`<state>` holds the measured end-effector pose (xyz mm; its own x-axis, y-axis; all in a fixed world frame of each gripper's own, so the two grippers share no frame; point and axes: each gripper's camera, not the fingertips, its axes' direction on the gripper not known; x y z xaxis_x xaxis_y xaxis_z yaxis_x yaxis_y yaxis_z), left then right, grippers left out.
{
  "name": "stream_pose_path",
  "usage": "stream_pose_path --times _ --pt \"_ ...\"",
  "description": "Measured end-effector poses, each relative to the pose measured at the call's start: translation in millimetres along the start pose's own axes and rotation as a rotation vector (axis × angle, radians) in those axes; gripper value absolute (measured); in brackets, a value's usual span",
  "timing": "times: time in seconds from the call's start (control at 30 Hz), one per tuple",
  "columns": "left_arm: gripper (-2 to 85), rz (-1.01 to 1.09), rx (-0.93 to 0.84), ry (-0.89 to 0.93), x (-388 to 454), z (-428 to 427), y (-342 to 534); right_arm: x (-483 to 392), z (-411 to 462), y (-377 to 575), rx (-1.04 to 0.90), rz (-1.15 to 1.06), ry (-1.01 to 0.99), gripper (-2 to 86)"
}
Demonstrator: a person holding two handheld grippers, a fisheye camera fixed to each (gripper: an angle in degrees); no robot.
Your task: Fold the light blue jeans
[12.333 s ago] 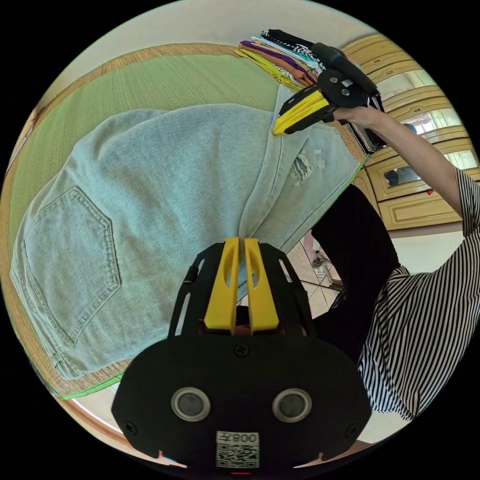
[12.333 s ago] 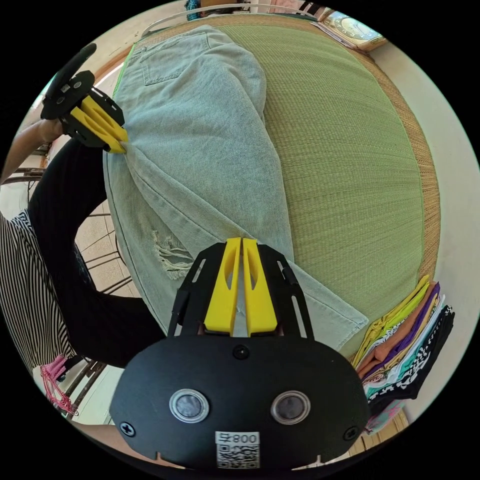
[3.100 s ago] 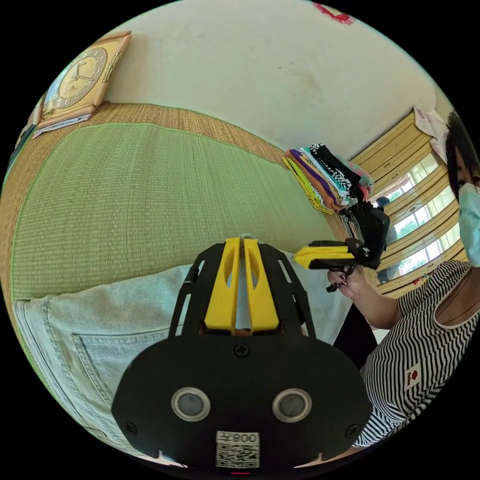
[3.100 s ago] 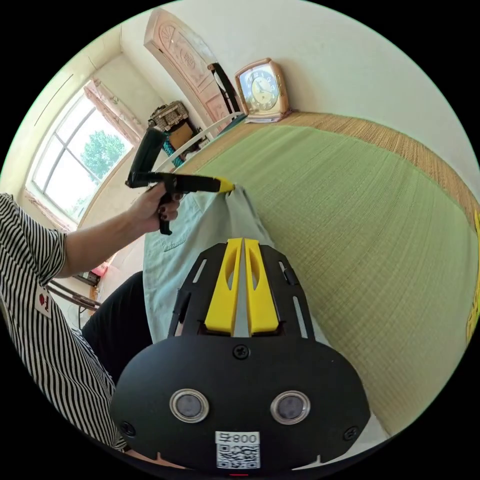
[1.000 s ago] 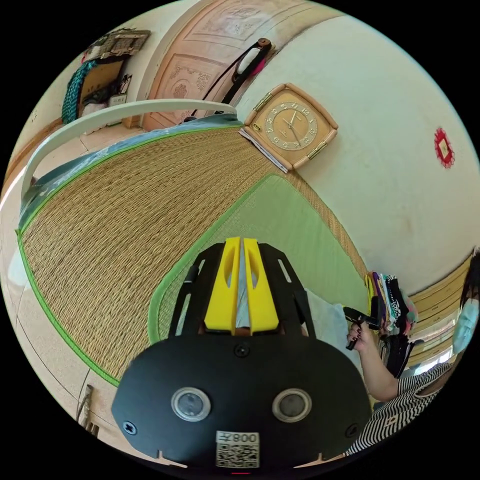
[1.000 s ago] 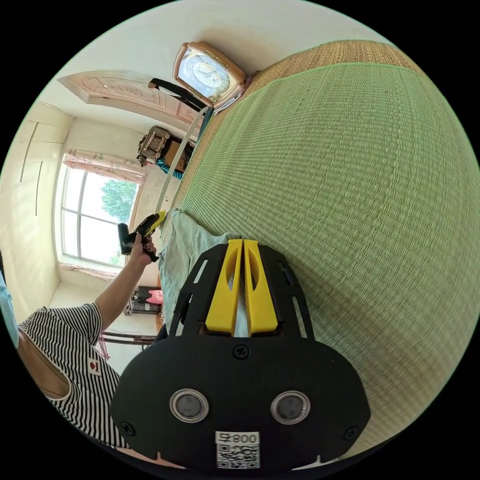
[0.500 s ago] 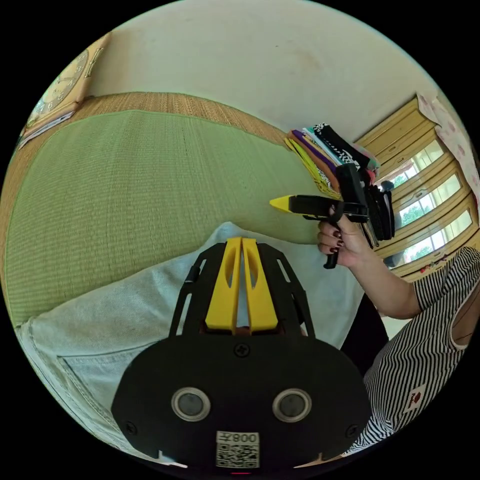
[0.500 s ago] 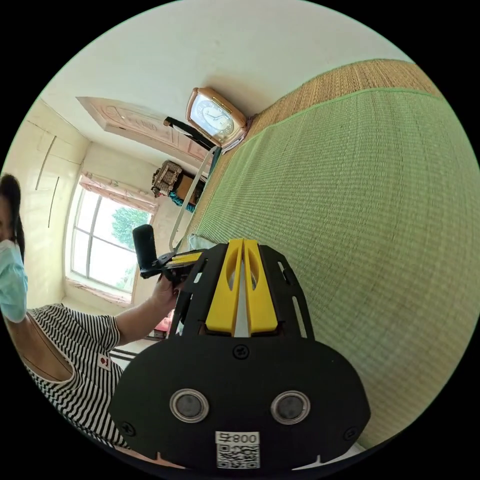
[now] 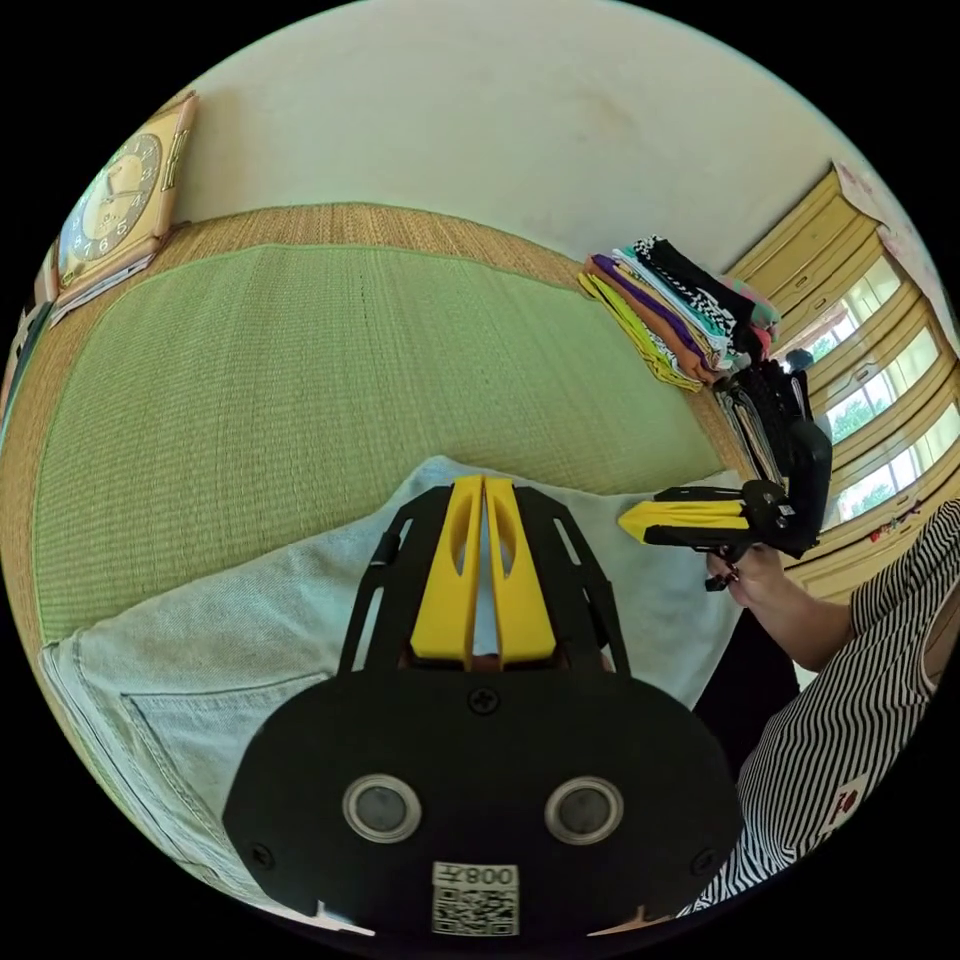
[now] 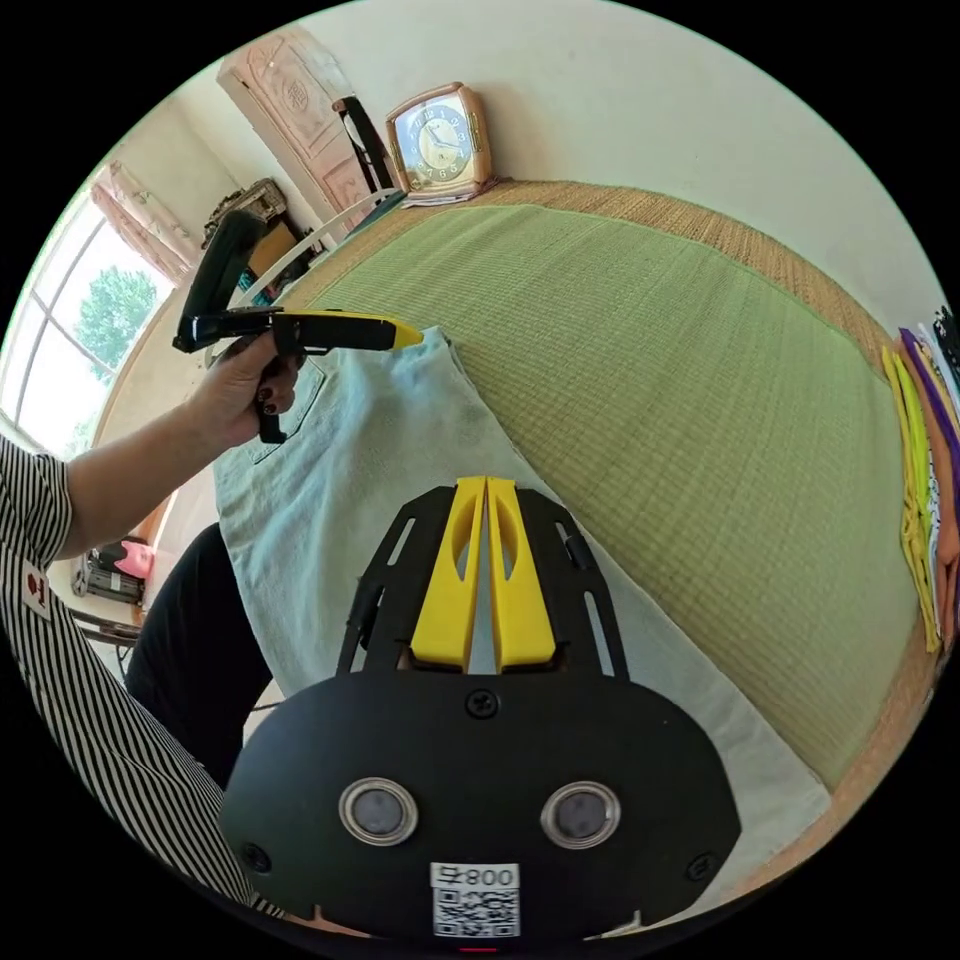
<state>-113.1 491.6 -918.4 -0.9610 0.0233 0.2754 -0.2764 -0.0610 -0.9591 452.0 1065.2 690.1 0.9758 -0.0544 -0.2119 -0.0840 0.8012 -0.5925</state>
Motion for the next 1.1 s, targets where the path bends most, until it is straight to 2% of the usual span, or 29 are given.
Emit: stream_pose_path --times 0.13,0.23,0.4,0.5,0.57,0.63,0.77,0.9,1.03,1.1 --pt "0.1 0.011 -0.107 -0.052 13 39 -3 -14 0 23 -0.031 0.035 0.056 0.1" --pt "0.0 -0.104 -0.087 0.028 12 46 -3 -28 -6 23 -0.077 0.027 0.066 0.1" --pt "0.1 -0.053 -0.067 0.012 45 44 4 -42 -39 43 -0.046 0.065 0.148 0.1" --pt "0.1 -0.078 -0.124 0.009 59 59 14 -35 -47 59 -0.077 0.151 0.234 0.1" --pt "0.1 -0.109 -0.199 0.008 66 79 22 -30 -42 65 -0.117 0.176 0.218 0.1" --pt "0.1 -0.162 -0.175 0.034 72 78 25 -30 -51 68 -0.112 0.205 0.17 0.1" --pt "0.1 -0.113 -0.163 0.044 108 68 34 -54 -77 78 -0.13 0.17 0.169 0.0" --pt "0.1 -0.084 -0.252 0.053 140 79 59 -97 -97 109 -0.19 0.088 0.013 0.0" --pt "0.1 -0.089 -0.363 -0.015 168 107 88 -134 -94 147 -0.309 0.03 0.044 0.1" --pt "0.1 -0.109 -0.327 -0.002 175 112 92 -140 -96 160 -0.295 0.038 0.062 0.1"
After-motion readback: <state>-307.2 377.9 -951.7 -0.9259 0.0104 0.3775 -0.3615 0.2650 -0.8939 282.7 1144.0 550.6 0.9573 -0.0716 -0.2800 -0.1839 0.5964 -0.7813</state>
